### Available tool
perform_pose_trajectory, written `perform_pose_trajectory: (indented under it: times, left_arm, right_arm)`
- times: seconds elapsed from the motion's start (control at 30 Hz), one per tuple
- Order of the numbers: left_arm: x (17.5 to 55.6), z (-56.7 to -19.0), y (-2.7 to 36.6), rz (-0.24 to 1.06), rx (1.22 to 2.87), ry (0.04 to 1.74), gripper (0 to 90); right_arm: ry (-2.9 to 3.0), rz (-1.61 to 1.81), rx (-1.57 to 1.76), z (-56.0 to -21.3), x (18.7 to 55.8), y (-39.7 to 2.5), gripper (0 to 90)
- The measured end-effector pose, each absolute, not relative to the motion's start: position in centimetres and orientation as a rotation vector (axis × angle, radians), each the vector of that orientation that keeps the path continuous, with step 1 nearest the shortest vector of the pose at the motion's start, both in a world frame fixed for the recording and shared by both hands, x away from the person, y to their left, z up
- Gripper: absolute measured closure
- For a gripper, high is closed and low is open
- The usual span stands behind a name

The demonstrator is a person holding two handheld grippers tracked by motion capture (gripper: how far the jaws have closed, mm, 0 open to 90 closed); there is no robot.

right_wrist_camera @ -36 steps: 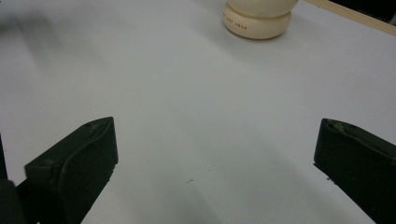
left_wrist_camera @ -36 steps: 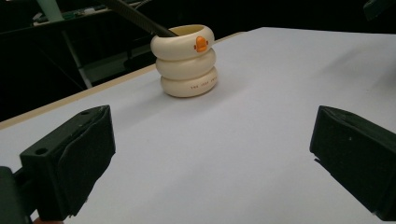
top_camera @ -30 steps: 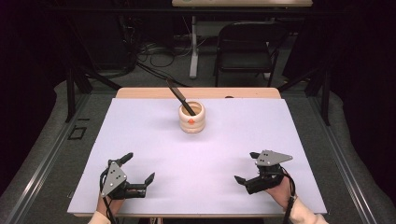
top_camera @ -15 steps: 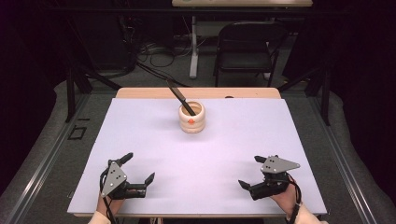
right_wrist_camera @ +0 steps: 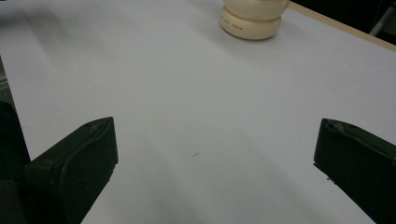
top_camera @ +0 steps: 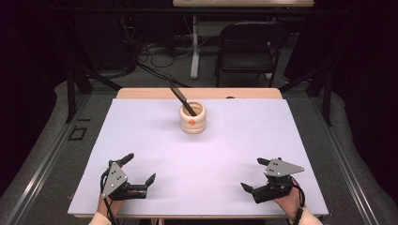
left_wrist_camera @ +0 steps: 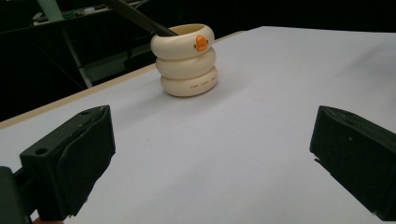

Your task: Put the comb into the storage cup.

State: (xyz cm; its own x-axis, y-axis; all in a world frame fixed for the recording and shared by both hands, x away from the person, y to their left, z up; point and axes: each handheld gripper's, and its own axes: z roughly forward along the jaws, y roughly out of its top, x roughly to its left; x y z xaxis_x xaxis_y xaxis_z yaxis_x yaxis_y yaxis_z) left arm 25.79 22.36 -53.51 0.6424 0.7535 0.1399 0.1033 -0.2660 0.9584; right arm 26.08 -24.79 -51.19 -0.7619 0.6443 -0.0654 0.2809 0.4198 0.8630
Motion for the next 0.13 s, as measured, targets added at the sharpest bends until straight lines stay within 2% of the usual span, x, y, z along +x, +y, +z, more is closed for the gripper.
perform_pose_trajectory:
  times: [0.13]
  left_arm:
    - [25.82,-53.51,22.38,0.732,1.757,0.694,0.2]
  right_arm:
    - [2.287,1.285,0.793,-51.18,26.13,-24.86,0.0]
